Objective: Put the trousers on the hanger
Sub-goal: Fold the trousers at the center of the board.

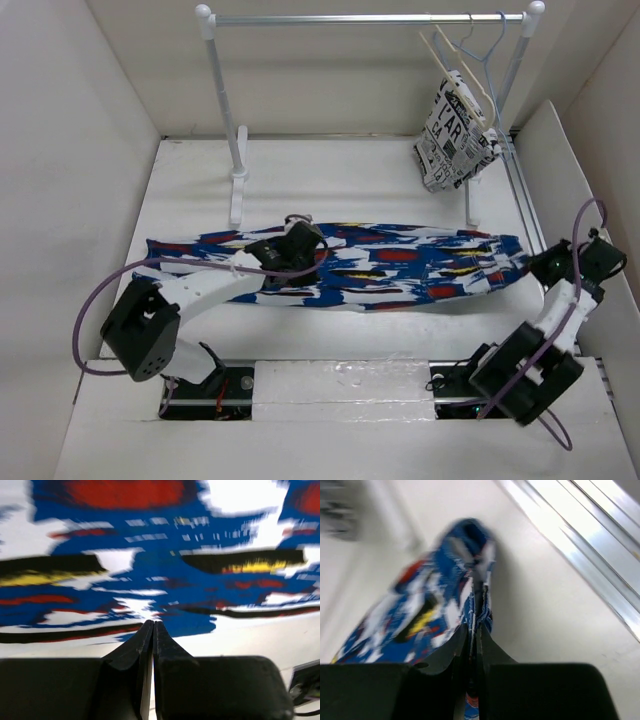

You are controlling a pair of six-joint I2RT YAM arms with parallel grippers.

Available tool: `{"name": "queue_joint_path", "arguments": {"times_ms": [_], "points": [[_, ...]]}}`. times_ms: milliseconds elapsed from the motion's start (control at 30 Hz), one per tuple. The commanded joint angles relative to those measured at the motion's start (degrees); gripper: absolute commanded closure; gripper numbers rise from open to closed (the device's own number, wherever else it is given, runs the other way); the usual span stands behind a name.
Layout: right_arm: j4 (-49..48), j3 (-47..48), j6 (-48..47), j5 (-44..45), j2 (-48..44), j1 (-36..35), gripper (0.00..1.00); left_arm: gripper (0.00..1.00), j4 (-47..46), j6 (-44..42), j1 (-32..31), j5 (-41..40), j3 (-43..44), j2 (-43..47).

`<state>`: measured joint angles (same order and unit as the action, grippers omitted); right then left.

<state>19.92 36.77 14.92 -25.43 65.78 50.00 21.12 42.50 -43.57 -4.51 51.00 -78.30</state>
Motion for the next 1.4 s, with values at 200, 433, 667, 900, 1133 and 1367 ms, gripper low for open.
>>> {"name": "queue_joint_path", "arguments": {"times_ms": [200,433,667,900,1133,1367], "points": [[11.2,15.5,-2.7,-5.1,-16.1,-18.4,1.0,1.0,-2.0,1.6,-6.4,-5.6,0.1,-12.0],[17.0,17.8,1.0,-4.8,-23.1,-31.4,1.0,1.0,-6.6,1.1,-6.4,-3.8,1.7,-19.4],[23.6,40.8,-0.8,3.4,-22.2,-36.3,1.0,1.0,-6.7,0.4,-12.7,0.8,9.6,-25.6],[24.7,55.1,-3.4,1.5,-16.0,-33.8,1.0,1.0,-4.3,-1.5,-21.7,11.3,27.2,-34.2],[18.0,53.9,-1.8,-3.3,-13.4,-40.9,1.0,1.0,0.2,-3.5,-20.1,8.2,28.9,-26.8],[12.2,54.4,0.5,21.2,-3.5,-77.6,1.0,0.88,0.5,-3.5,1.2,0.4,15.1,4.7]]}}
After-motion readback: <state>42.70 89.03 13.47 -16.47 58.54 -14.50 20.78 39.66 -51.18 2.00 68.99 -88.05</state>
